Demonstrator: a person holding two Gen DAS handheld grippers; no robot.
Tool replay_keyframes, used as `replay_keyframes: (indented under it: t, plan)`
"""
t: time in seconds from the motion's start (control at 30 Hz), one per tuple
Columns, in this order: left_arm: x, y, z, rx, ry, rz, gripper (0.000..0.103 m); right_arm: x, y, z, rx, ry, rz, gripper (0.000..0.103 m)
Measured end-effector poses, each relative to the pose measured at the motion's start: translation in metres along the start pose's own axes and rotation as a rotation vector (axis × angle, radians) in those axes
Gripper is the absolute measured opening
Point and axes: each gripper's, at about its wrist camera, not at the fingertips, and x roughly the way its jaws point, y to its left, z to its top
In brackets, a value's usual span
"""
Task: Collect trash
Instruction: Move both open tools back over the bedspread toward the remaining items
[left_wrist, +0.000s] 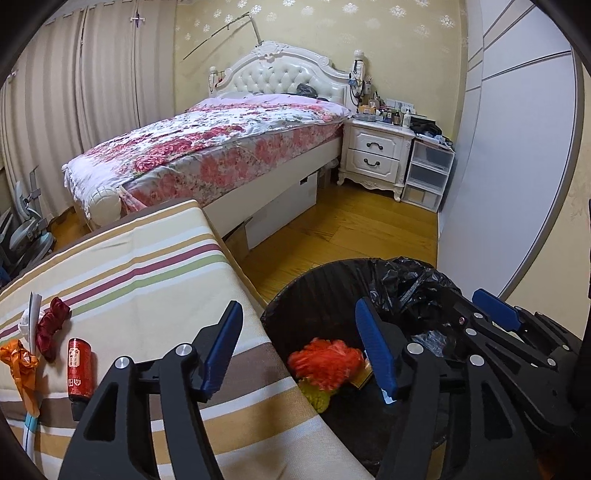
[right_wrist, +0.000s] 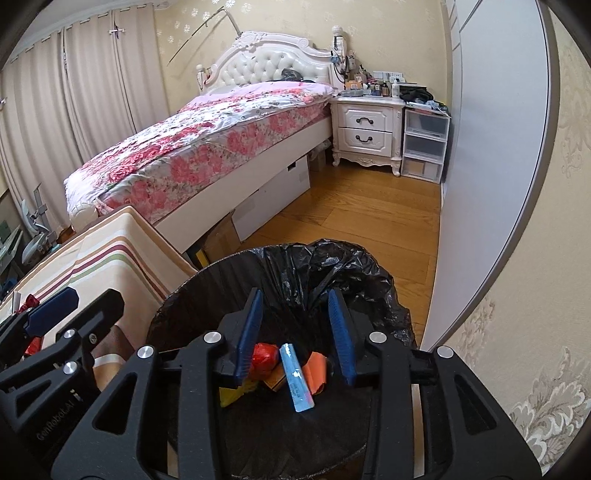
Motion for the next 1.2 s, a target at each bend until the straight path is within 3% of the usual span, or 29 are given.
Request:
replay_keyframes:
  t: [0.2, 0.33, 0.53, 1.2]
  plan:
    - [-0.007, -0.001, -0.001, 0.003, -0.013, 0.029, 0.072, -0.001, 0.0, 0.0, -0.005, -0.003, -0.003, 0.037]
    - [-0.015, 0.006, 0.0, -0.013, -0.016, 0.046, 0.074, -0.005, 0.002, -0.002, -0.013, -0.007, -0.003, 0.048]
    - [-0.031, 0.024, -0.007, -0.044, -0.02, 0.09, 0.076, -0.014, 0.012, -0.008, -0.036, 0.004, 0.011, 0.052]
    - [-0.107, 0.13, -0.076, -0.213, 0.014, 0.319, 0.076, -0.055, 0.115, -0.048, -0.228, 0.047, 0.177, 0.053]
